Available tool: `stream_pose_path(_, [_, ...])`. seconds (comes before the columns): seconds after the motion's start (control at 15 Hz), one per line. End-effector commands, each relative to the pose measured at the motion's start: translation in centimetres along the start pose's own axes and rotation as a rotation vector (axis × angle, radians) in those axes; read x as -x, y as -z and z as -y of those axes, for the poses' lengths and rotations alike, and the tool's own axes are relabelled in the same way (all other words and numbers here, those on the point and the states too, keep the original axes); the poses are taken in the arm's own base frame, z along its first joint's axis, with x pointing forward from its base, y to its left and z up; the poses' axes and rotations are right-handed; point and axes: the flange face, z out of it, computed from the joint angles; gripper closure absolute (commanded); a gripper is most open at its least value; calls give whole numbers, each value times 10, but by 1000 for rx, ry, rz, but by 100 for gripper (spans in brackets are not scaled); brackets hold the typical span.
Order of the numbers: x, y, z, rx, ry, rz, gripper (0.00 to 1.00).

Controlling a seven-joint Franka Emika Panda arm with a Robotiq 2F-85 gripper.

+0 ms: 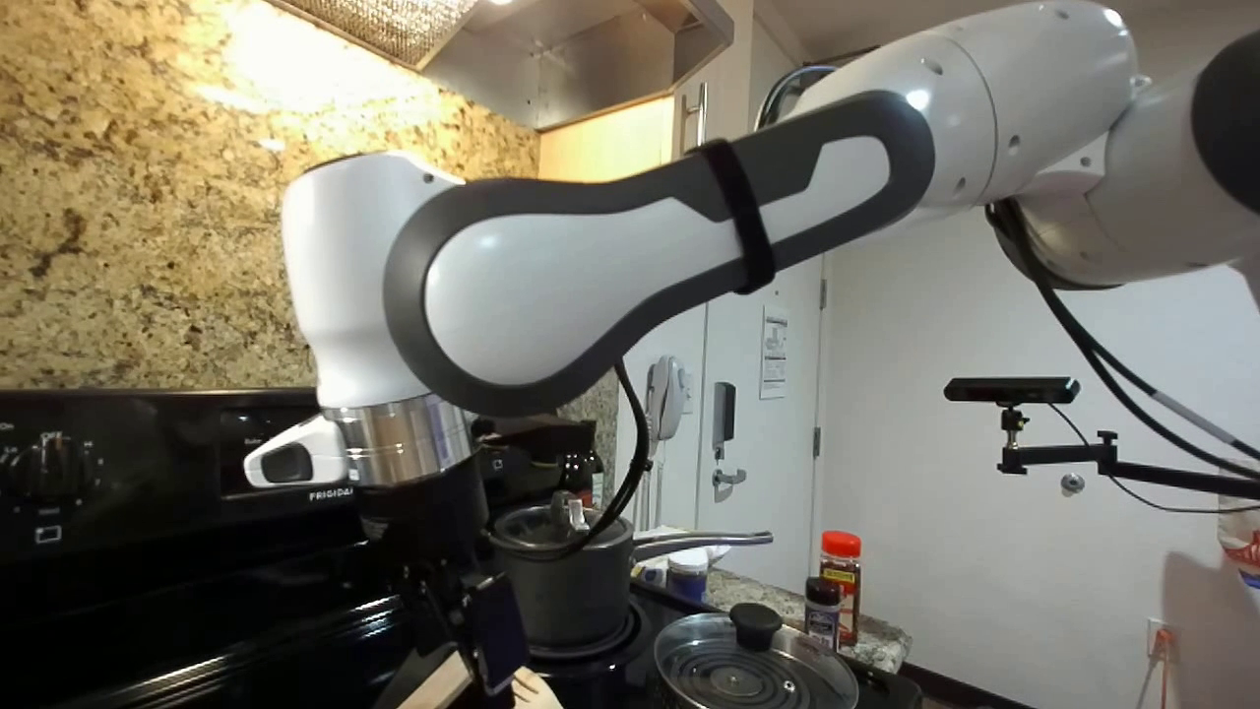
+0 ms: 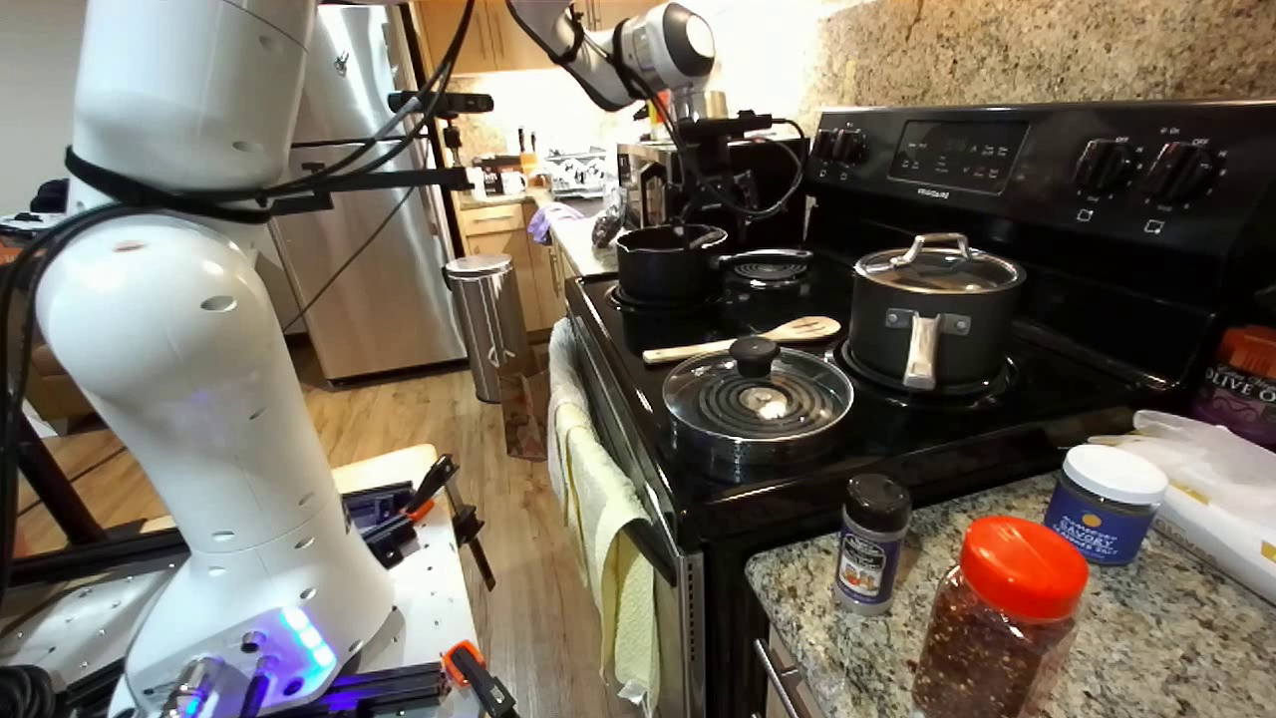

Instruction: Remove the cooking stick from the pot and put on the stove

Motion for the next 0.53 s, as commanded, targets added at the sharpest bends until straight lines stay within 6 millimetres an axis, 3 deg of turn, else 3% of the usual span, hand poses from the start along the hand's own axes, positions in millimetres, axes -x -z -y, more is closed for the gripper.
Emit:
stream_pose_path(0.0, [1, -1, 7, 25, 0, -11, 0])
stream_pose_path(0.47, [-4, 9, -1, 61, 8, -37, 0])
